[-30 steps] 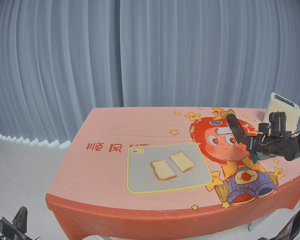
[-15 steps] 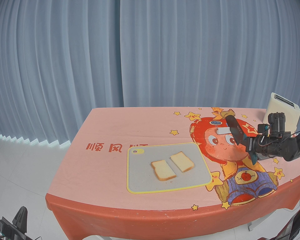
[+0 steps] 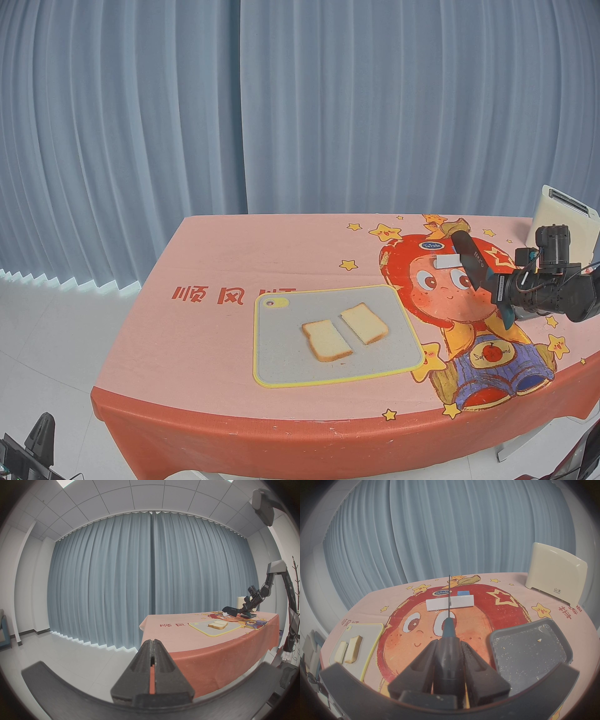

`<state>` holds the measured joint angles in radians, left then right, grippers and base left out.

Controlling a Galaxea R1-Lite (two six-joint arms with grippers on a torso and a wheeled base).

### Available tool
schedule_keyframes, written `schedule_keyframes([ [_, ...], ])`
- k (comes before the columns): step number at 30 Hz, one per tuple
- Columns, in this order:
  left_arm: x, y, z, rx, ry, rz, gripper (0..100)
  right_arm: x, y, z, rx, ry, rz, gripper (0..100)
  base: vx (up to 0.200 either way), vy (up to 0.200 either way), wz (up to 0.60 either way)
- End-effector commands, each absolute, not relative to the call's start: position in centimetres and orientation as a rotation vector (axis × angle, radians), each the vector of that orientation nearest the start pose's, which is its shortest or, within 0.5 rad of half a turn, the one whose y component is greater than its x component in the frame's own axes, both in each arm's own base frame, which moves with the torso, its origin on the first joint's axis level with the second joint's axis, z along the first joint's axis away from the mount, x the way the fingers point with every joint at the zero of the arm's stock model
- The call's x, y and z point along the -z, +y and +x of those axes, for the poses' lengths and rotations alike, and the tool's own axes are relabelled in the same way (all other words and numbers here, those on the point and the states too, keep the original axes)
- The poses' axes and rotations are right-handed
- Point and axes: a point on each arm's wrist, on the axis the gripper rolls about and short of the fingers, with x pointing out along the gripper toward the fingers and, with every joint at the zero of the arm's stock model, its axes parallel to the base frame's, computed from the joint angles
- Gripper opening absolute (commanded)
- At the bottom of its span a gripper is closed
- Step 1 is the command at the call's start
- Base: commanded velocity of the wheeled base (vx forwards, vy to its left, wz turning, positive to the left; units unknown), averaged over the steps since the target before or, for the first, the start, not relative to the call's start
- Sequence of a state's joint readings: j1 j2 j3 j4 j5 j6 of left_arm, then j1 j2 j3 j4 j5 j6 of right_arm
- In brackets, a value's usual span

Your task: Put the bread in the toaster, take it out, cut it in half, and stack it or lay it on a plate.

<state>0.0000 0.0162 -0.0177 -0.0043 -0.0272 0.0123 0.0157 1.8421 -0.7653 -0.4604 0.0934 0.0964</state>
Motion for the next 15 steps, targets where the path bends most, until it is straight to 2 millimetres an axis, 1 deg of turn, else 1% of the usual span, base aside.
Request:
schedule_keyframes([
  [1,-7.60,-0.06,-2.28,0.028,-0.005,0.012,0,-11.03,0.78,31.37,-0.077,0.626,0.116,0,0.000,0.000,0.00],
  [15,-7.60,-0.06,-2.28,0.028,-0.005,0.012,0,-11.00,0.92,31.29,-0.079,0.629,0.116,0,0.000,0.000,0.00],
])
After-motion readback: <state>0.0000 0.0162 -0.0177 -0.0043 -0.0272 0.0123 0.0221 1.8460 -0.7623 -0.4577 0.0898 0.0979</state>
